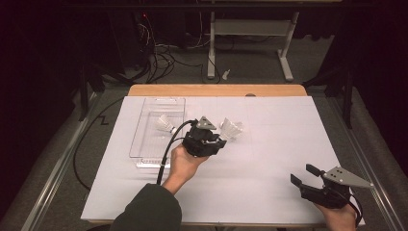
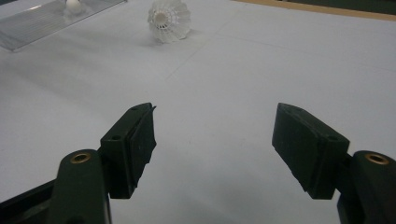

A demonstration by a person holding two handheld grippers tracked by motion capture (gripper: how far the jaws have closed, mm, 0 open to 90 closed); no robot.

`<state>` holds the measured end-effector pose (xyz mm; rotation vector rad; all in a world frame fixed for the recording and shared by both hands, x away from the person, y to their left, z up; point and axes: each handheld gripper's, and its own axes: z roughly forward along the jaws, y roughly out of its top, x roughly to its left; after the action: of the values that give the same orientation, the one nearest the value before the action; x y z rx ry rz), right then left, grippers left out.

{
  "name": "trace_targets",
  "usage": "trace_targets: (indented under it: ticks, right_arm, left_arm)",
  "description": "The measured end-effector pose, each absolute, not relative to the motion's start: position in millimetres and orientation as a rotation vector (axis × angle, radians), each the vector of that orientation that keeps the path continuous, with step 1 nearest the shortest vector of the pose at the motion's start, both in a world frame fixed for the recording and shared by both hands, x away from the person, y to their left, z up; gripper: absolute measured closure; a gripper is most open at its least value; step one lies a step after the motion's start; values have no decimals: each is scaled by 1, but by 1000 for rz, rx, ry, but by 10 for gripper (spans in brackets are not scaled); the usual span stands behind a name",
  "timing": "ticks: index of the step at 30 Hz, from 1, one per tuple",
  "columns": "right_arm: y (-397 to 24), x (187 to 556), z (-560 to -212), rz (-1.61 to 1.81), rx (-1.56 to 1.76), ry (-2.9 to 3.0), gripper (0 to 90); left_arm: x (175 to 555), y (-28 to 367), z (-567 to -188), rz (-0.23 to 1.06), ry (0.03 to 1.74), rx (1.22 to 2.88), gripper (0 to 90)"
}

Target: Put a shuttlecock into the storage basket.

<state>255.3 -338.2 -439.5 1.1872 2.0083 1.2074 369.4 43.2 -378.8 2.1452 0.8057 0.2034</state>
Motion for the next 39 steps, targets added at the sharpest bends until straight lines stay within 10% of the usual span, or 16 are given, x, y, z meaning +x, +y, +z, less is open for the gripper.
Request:
trace_targets:
  ticks: [39]
  right_arm:
    - [-338,256,-440,1205,1187,2011,304]
  left_arm:
    - [368,78,-375,225,885,2060,655]
